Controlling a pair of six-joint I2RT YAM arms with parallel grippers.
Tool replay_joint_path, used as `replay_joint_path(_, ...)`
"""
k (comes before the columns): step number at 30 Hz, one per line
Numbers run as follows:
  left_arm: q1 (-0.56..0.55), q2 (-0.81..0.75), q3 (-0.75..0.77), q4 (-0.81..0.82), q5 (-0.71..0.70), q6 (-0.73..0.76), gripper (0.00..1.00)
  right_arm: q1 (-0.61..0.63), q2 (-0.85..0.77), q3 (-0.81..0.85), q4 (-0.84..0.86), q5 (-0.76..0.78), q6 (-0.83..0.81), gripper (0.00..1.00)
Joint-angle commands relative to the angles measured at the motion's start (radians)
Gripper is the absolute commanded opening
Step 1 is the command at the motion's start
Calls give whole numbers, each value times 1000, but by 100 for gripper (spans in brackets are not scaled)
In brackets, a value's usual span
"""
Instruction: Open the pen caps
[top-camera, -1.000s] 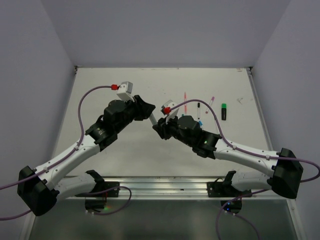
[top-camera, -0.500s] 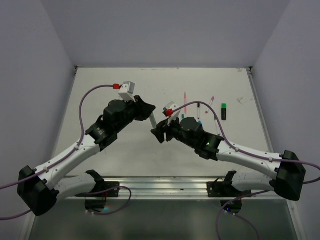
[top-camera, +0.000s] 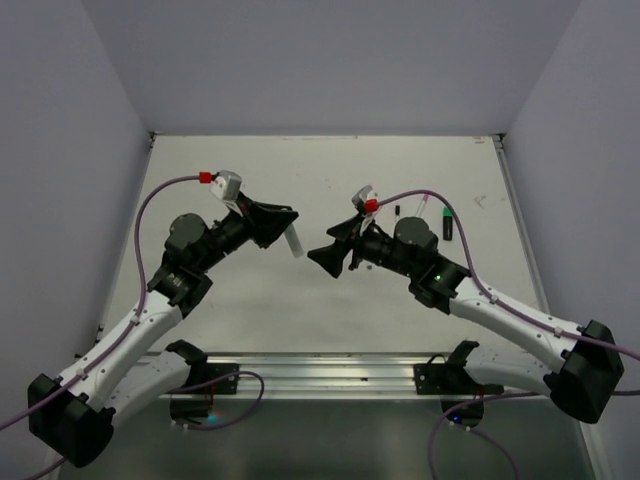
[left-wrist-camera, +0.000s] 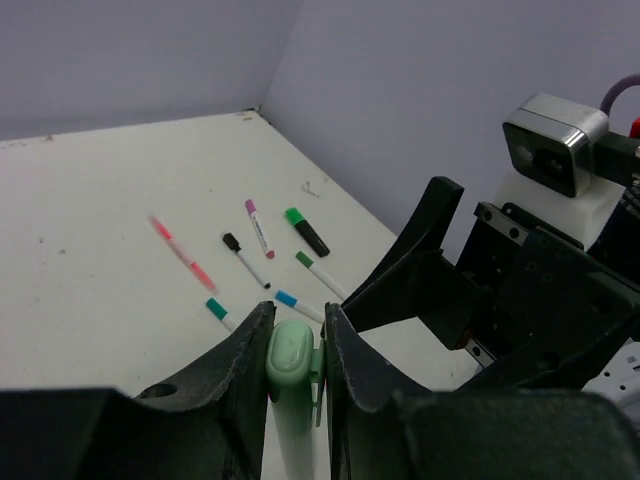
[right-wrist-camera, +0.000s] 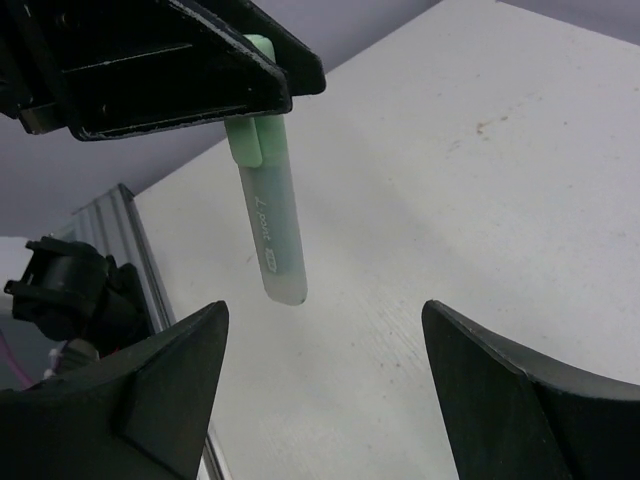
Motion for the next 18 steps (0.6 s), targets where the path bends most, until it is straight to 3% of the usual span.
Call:
replay_joint_path(1,55,-6,-49,218,183,-71,0,-38,19,-15,131,-204,72,82)
replay_joint_path(10,55,34,-95,412,264,-186,0,-38,162,70,171,-351,74,81)
replay_joint_path(18,55,35,-105,435,284,-192,0,-59,221,100,248,-440,110,64)
